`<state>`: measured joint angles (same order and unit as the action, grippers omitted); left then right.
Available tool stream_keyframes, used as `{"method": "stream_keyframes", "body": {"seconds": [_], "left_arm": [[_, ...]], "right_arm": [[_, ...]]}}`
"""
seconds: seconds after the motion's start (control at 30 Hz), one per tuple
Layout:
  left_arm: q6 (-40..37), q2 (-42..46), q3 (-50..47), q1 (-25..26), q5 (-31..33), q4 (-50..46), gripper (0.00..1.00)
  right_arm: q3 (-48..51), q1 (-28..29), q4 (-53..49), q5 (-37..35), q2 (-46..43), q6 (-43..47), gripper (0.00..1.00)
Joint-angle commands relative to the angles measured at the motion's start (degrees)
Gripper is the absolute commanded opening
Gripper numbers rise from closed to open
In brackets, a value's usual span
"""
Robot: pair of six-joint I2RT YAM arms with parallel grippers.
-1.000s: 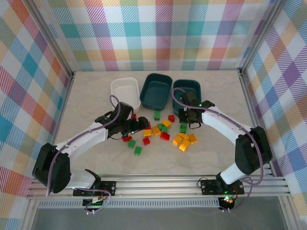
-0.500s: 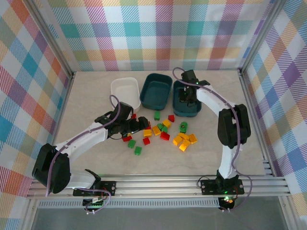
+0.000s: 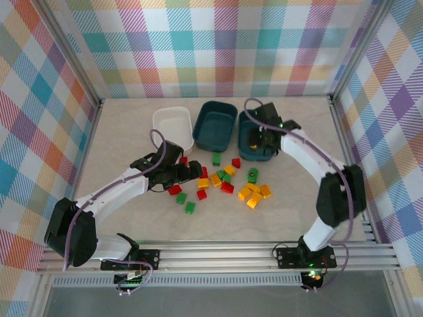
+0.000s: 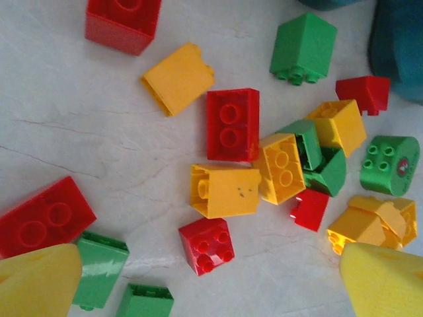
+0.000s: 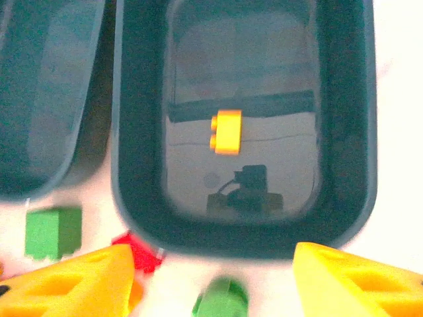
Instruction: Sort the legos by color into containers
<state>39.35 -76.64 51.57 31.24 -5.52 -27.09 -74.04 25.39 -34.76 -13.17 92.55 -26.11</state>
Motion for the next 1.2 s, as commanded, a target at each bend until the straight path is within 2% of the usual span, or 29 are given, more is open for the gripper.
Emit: {"method": "stream_keyframes", "body": {"seconds": [0.0, 0.17, 0.27, 0.5, 0.67, 0.8, 0.93, 1.0, 1.17], "left_arm": [[1.49, 1.08, 0.35, -1.57, 4.54, -1.50, 1.00], [3.97, -0.12, 0.24, -4.36, 4.90, -0.45, 1.00], [4.77, -0.93, 1.03, -4.79, 4.85, -0.09, 1.00], [5.90, 0.15, -0.02, -4.80, 3.52, -0.30, 1.00], [5.05, 1.70, 0.29, -4.88, 4.69, -2.06, 1.00], [4.32, 1.75, 1.24, -4.89, 5.54, -3.00, 1.00], [3.70, 1.79, 2.19, -5.86, 6.73, -3.97, 1.00], [3.94, 1.83, 2.56, -7.60, 5.51, -4.02, 1.00], [4.24, 0.24, 4.66, -14.03, 0.11, -3.28, 1.00]], "right_arm": [[10.86, 4.85, 3.23, -0.85, -5.10, -9.88, 0.69], [16.53, 7.39, 5.68, -0.08, -4.67, -12.24, 0.82], [15.01, 7.31, 5.76, -1.64, -0.53, -10.17, 0.83], [12.71, 7.01, 6.32, -3.81, 7.49, -9.05, 0.66], [13.19, 6.61, 7.51, -4.94, 8.23, -8.49, 0.41], [13.99, 6.80, 7.83, -4.93, 4.96, -7.65, 0.29], [13.74, 8.46, 5.40, -5.76, -2.41, -5.89, 0.28], [11.97, 9.09, 5.56, -3.44, -5.20, -3.69, 0.29], [0.50, 9.07, 7.90, -0.91, 1.84, -0.13, 0.29]]}}
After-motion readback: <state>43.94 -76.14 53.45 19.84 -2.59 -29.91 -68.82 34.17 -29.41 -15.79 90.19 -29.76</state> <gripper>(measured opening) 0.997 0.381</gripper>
